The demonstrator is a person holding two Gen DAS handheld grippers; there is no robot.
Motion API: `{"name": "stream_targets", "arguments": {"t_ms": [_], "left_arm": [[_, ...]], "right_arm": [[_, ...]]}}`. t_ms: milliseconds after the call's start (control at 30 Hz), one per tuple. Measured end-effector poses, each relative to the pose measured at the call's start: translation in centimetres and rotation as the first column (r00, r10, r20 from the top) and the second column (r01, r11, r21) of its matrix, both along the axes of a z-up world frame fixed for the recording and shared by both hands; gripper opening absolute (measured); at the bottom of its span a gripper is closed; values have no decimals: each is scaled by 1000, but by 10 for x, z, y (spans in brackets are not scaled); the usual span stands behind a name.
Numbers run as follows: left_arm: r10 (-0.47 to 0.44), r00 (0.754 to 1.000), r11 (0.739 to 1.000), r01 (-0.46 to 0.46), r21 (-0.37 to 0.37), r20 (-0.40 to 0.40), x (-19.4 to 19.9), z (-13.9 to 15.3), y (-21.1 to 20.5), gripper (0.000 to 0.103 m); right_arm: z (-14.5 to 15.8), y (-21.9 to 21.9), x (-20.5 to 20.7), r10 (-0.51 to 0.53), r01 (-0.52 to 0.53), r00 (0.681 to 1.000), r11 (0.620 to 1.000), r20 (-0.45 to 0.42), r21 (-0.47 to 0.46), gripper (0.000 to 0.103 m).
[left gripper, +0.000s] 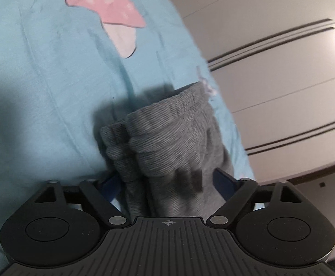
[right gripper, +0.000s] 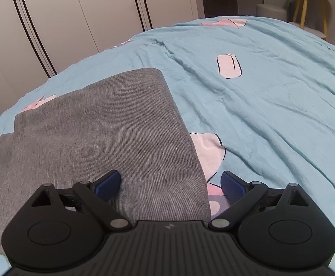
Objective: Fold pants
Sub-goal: 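Grasp the grey pant leg cuffs with the left tool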
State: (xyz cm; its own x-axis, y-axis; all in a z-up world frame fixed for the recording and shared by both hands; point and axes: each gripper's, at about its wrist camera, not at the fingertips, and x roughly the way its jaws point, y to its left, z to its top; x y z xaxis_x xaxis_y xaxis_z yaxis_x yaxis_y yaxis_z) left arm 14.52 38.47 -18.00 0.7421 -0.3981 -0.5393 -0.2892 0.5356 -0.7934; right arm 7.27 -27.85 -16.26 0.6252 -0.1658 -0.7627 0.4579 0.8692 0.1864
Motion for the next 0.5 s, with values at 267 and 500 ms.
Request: {"name": "stream_targets", "arguments": {"t_ms": [267,500], "left_arm": [[-33,998,997,36,68,-51,11,2,-7,90],[-26,999,1000,25,-18,-27,10,-6,4,96]], "right_arm": [[-1,1,2,0,0,1000,1000,-1,-13,97],[-1,3,2,-5,5,1000,1000,-1,-16,98]]}}
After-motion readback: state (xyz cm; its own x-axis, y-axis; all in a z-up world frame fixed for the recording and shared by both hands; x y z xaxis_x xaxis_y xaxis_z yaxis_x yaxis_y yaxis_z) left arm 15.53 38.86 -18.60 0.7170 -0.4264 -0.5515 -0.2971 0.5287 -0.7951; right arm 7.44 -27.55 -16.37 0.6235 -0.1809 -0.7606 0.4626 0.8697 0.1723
